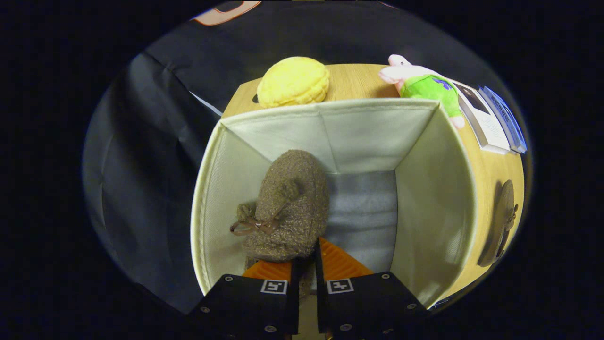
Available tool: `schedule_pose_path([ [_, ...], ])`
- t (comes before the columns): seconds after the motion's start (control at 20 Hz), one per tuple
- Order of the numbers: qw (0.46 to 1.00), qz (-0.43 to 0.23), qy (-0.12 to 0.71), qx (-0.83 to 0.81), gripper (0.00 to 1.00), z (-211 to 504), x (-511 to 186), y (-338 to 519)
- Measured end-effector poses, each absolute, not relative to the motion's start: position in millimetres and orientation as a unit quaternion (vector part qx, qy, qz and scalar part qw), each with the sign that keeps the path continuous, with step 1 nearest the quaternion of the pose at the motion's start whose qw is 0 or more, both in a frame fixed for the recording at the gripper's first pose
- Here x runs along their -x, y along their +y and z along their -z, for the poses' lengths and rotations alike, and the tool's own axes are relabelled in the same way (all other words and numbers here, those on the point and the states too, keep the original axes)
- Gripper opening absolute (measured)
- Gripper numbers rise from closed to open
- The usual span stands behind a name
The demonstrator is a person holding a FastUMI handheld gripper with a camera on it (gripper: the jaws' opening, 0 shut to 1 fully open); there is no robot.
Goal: Open the storage box then place both shoes into the box .Put the left shoe in first, then the right shoe, with the right side of both shoes facing outward in a uniform manner.
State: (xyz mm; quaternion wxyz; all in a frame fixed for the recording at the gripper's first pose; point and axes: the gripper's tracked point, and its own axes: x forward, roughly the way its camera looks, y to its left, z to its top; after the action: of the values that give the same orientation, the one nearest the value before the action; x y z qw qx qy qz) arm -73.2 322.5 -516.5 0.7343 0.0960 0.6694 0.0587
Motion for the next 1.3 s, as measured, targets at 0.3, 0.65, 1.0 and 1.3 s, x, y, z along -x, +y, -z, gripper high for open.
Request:
schedule_pose_path([
  [0.3, 0.728, -0.129, 0.656, -0.151, 0.46, 490.0, 69.7, 340.0],
  [0.65, 0.771, -0.180, 0.593, -0.147, 0.80, 427.2, 56.3, 296.6],
  [1.0, 0.819, -0.177, 0.533, -0.116, 0.97, 385.0, 49.6, 215.1],
  [1.3, 0.847, -0.126, 0.513, -0.055, 0.99, 400.5, 64.4, 119.2],
])
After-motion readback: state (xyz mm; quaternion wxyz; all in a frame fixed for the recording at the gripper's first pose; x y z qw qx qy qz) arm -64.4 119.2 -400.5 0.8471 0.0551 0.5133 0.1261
